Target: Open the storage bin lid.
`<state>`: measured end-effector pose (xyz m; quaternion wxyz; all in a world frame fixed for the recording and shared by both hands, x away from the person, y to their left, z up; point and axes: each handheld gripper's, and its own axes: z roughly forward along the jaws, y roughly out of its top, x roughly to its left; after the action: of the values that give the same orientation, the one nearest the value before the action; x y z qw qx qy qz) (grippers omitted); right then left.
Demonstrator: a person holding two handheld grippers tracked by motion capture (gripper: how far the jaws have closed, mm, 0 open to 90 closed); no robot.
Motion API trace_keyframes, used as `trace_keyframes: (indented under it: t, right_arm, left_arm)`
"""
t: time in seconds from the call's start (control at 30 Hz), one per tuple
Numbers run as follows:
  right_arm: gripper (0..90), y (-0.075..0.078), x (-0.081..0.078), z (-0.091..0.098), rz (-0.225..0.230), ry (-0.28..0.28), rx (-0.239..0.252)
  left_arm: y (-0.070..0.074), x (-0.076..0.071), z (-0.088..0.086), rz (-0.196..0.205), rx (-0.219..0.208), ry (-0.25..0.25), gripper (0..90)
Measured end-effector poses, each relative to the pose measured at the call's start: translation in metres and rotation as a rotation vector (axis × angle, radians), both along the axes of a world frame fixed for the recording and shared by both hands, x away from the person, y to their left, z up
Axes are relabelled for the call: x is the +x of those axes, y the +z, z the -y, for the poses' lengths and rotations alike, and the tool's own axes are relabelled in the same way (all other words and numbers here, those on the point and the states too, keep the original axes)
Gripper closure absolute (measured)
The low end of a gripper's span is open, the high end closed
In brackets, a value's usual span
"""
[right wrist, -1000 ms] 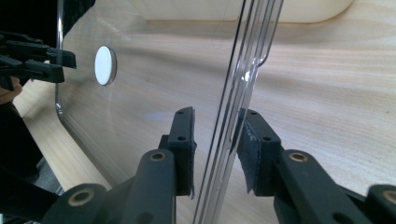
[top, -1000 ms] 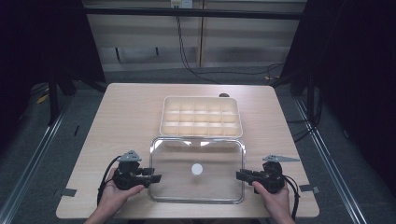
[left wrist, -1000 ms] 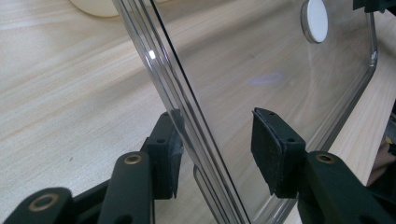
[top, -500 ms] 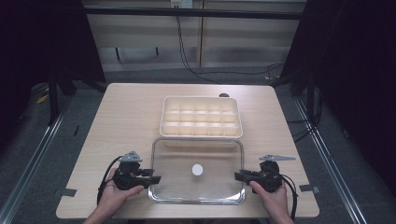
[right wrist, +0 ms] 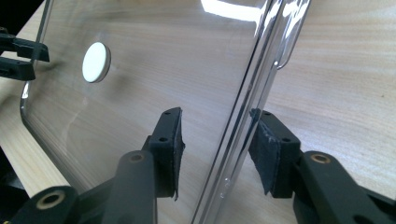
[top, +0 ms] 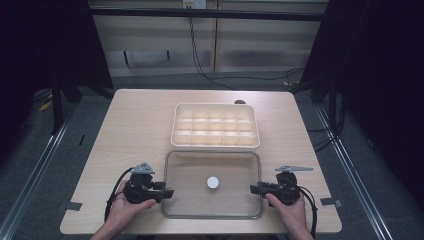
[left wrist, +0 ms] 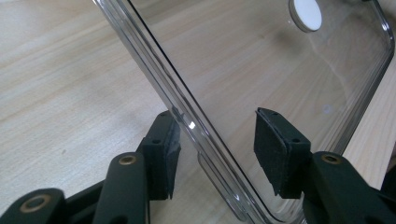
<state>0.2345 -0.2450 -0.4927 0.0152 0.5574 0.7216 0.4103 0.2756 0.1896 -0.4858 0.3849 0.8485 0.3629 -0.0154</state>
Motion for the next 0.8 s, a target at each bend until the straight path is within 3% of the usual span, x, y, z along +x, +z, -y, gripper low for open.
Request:
trace_keyframes:
  t: [0.13, 0.23, 0.53, 0.8]
  right_arm:
    - [50.6, -0.0023, 0.0, -0.002, -0.011, -0.001, -0.024]
    - [46.5, -0.0014, 0.0006, -0.007, 0.002, 0.019, -0.093]
    - [44.9, -0.0008, 0.0009, -0.0074, 0.004, 0.006, -0.109]
    - [44.2, -0.0016, 0.0021, -0.0046, 0.002, -0.006, -0.091]
  left_arm:
    - [-0.0018, 0.0006, 0.0007, -0.007, 0.024, 0.002, 50.6]
    - [-0.0031, 0.0019, 0.0013, -0.016, 0.035, 0.008, 49.7]
    - [-0.0044, 0.0023, 0.0014, -0.027, 0.037, 0.004, 49.4]
    - [-0.0045, 0.0019, 0.0013, -0.022, 0.037, 0.001, 48.6]
